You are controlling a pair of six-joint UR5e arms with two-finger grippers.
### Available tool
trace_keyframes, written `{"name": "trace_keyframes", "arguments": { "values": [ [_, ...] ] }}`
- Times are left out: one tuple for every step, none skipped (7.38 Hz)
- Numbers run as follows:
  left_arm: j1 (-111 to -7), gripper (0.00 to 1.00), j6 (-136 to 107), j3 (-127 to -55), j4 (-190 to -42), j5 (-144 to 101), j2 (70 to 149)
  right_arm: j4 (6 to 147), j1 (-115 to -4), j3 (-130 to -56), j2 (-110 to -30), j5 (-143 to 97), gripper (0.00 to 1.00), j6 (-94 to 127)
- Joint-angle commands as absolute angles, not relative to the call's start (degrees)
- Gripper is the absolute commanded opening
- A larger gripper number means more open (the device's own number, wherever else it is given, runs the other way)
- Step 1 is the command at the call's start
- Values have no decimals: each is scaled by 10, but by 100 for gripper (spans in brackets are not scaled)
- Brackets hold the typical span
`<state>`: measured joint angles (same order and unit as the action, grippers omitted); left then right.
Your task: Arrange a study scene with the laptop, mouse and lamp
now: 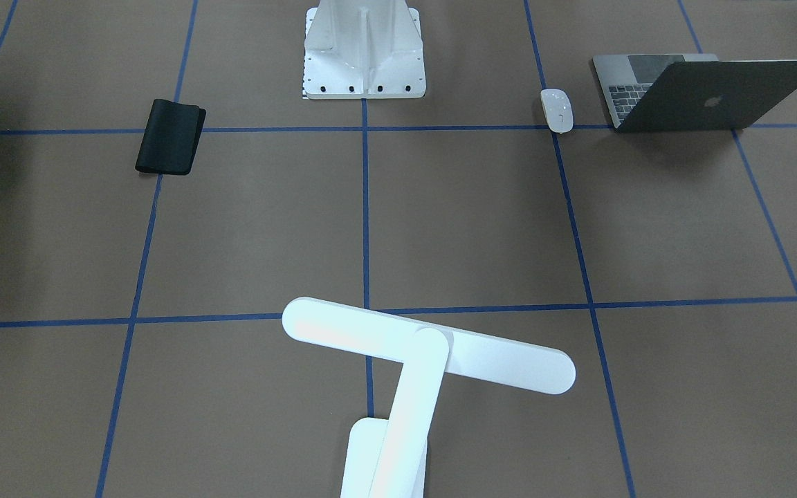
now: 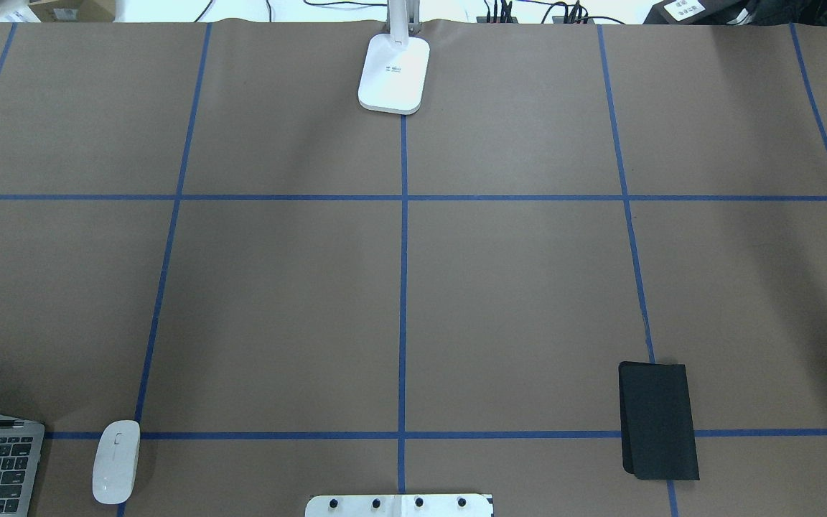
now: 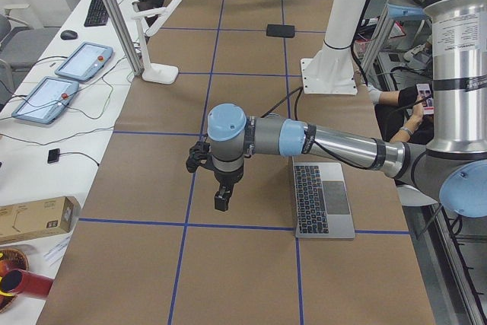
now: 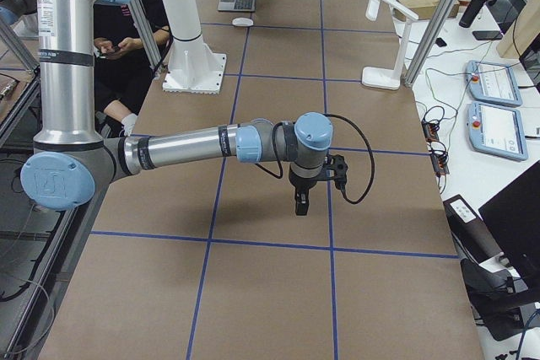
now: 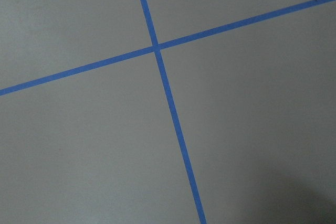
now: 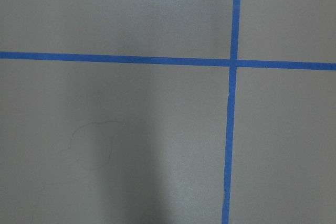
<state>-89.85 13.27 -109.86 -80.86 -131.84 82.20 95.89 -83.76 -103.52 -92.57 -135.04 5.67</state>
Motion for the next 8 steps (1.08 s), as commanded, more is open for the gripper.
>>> {"name": "trace_keyframes", "arguments": {
  "values": [
    [-899, 100, 133, -1098, -809, -1318, 822, 958, -838, -1040, -921, -1353, 100, 58],
    [-898, 100, 134, -1095, -808, -1318, 820, 958, -832, -1051, -915, -1353, 100, 58],
    [-898, 100, 139, -1092, -808, -1318, 801, 957, -800, -1066, -909, -1349, 100, 57],
    [-899, 100, 156, -1095, -808, -1319, 785, 957, -765, -1090, -899, -1342, 100, 57],
    [-902, 100, 198, -1096, -807, -1319, 775, 956, -737, -1107, -888, -1333, 100, 57],
    [-906, 100, 227, -1099, -802, -1320, 774, 956, -730, -1114, -887, -1334, 100, 57],
    [-908, 100, 263, -1105, -798, -1321, 770, 955, -725, -1139, -889, -1332, 100, 57],
    [-910, 100, 285, -1112, -799, -1338, 770, 954, -701, -1148, -889, -1336, 100, 56]
  ]
}}
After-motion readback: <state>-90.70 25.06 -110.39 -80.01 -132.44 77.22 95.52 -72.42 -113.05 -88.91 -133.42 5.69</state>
